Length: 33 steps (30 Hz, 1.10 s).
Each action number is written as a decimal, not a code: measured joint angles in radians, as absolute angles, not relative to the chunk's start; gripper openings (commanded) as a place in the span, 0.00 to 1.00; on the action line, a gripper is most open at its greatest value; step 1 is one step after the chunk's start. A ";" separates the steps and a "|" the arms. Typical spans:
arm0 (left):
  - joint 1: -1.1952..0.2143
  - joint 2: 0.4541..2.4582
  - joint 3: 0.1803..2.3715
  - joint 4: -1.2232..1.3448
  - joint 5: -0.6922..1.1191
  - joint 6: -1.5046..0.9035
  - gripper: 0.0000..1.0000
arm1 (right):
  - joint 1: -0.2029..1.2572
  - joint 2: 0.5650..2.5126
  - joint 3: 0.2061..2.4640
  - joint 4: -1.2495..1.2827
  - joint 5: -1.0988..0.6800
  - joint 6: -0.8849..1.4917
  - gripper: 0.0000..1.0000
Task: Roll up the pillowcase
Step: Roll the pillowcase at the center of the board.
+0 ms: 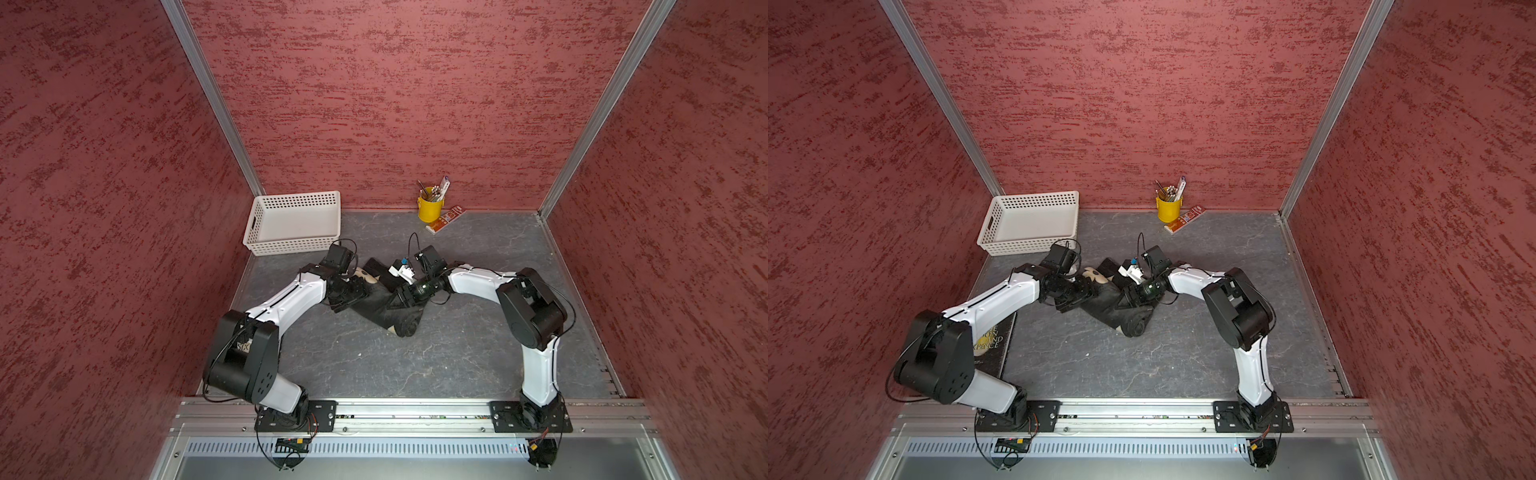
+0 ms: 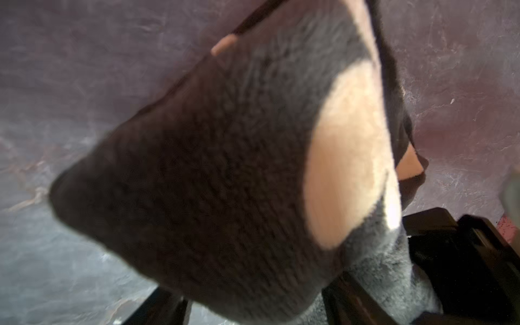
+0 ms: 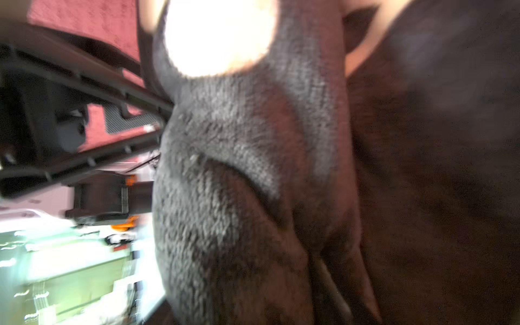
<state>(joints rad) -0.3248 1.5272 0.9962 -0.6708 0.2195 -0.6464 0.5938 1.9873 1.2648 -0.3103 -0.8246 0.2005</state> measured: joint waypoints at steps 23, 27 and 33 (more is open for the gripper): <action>-0.319 1.553 1.012 -0.655 0.239 -0.659 0.72 | 1.086 1.805 1.147 -0.248 0.337 -0.403 0.99; -0.317 1.553 1.012 -0.652 0.242 -0.659 0.72 | 1.090 1.873 1.158 -0.226 0.416 -0.447 0.71; -0.289 1.537 1.018 -0.682 0.255 -0.656 0.76 | 1.092 1.909 1.194 -0.244 0.417 -0.418 0.05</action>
<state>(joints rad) -0.2890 1.5368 1.0176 -0.6815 0.2550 -0.6559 1.0916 1.9087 1.1938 -0.2440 0.4171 -0.4179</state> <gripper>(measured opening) 0.745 0.107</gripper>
